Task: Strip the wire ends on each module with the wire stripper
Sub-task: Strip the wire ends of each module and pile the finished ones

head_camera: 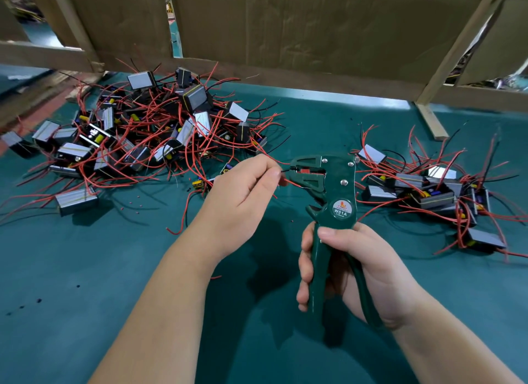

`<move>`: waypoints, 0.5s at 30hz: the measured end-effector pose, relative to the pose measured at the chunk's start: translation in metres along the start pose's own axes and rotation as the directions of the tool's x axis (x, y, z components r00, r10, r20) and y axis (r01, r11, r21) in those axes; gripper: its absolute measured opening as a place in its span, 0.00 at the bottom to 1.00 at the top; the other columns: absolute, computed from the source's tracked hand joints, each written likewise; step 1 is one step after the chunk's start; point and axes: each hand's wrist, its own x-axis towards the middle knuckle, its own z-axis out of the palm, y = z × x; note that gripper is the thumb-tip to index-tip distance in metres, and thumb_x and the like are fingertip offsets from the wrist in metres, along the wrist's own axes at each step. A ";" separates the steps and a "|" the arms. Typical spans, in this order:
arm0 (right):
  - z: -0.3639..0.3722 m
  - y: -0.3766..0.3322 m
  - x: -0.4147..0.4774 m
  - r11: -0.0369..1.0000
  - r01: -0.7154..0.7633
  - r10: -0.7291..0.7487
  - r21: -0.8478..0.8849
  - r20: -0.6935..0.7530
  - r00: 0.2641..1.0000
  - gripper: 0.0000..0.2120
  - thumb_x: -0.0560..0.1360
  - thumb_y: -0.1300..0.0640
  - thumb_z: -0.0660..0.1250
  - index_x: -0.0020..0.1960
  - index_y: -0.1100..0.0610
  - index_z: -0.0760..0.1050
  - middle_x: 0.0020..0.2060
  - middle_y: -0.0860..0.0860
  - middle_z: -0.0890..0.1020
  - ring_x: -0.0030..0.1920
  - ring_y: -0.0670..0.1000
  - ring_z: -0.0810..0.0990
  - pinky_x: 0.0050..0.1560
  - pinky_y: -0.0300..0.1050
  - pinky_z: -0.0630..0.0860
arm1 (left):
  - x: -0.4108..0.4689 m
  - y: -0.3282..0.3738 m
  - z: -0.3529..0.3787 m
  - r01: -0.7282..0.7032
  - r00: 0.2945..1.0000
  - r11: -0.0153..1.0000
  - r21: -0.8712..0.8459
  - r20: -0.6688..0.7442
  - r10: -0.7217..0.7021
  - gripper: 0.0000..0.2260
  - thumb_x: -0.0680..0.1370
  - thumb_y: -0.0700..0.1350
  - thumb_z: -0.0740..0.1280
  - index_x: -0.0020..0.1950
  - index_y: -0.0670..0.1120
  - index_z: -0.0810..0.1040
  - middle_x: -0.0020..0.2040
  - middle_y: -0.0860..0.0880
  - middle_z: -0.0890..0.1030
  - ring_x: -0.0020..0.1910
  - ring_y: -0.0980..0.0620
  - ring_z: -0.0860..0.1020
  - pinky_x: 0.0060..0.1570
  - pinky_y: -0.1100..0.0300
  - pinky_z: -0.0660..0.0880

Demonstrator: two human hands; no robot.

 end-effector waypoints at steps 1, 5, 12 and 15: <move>0.002 0.001 0.001 1.000 0.008 -0.008 0.001 -0.057 0.998 0.12 0.64 0.50 0.70 0.38 0.59 0.75 0.27 0.60 0.74 0.24 0.58 0.75 0.30 0.52 0.76 | 0.000 -0.001 0.000 0.010 1.000 1.000 0.019 0.006 -0.010 0.12 0.81 0.47 0.57 0.43 0.43 0.75 0.31 0.62 0.71 0.33 0.62 0.68 0.36 0.71 0.63; 0.005 0.004 0.005 0.995 -0.014 0.030 0.100 -0.160 0.987 0.12 0.59 0.49 0.68 0.33 0.58 0.73 0.25 0.57 0.71 0.21 0.55 0.70 0.27 0.47 0.73 | 0.000 -0.008 0.003 0.048 0.999 0.992 0.119 0.018 -0.051 0.08 0.81 0.42 0.62 0.42 0.50 0.75 0.30 0.62 0.73 0.29 0.61 0.67 0.32 0.71 0.63; -0.004 -0.002 0.009 0.964 0.051 -0.027 0.259 -0.097 0.995 0.23 0.60 0.52 0.65 0.50 0.65 0.76 0.37 0.63 0.78 0.37 0.63 0.80 0.41 0.61 0.80 | 0.003 -0.012 0.003 0.130 0.980 0.990 -0.044 -0.148 -0.135 0.08 0.79 0.45 0.67 0.40 0.48 0.78 0.26 0.60 0.72 0.25 0.61 0.66 0.28 0.72 0.62; -0.007 -0.002 0.006 0.964 -0.049 0.053 0.260 -0.008 0.999 0.22 0.59 0.52 0.70 0.48 0.65 0.78 0.38 0.64 0.77 0.37 0.64 0.79 0.41 0.61 0.79 | 0.005 -0.009 0.004 0.157 0.970 0.970 -0.184 -0.159 -0.186 0.09 0.77 0.44 0.69 0.37 0.47 0.77 0.26 0.60 0.71 0.25 0.62 0.65 0.28 0.72 0.62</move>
